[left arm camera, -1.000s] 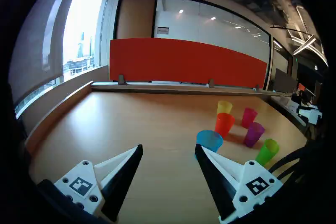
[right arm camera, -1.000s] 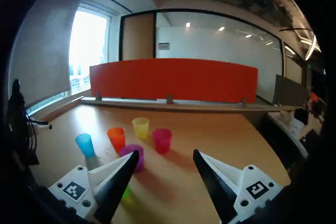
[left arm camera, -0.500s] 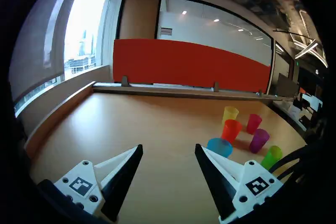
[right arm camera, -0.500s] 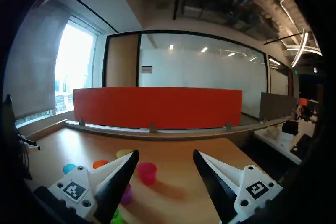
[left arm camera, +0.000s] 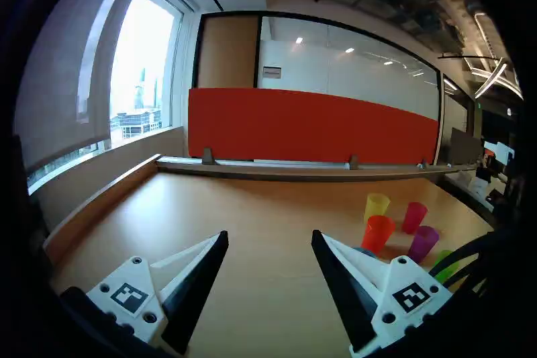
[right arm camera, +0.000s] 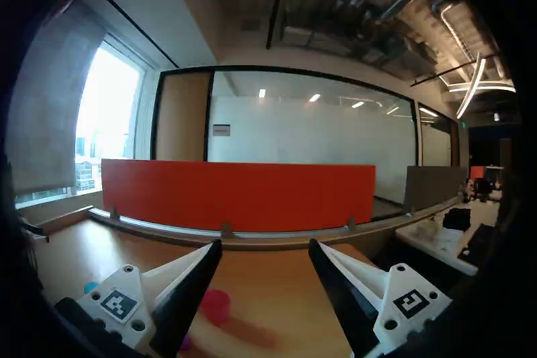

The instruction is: Pour water

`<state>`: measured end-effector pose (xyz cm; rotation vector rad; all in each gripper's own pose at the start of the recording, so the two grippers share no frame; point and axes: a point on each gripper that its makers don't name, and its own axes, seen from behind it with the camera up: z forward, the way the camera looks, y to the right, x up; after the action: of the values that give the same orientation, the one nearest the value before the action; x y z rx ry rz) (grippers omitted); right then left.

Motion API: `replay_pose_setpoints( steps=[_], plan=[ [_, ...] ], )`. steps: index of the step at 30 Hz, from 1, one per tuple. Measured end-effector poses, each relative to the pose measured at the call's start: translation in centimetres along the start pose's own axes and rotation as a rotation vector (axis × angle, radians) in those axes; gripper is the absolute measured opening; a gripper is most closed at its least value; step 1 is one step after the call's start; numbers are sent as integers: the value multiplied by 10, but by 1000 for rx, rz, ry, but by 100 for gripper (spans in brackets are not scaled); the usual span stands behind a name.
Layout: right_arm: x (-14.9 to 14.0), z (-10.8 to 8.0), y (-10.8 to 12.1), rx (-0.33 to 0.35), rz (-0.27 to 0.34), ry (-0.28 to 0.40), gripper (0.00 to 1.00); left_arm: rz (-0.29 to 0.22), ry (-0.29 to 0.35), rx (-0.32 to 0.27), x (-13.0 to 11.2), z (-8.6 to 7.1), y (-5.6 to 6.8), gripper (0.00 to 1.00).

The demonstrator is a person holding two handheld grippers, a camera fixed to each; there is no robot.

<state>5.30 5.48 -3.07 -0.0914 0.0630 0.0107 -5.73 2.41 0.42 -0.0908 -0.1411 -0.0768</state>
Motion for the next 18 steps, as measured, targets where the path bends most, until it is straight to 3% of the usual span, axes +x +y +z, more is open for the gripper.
replay_pose_setpoints(
  steps=[12,18],
  plan=[
    [3,0,-5,1,13,-39,100,-21,87,6,9,7,4,92],
    [9,-1,1,-20,23,-51,100,49,152,14,17,13,12,92]
  ],
)
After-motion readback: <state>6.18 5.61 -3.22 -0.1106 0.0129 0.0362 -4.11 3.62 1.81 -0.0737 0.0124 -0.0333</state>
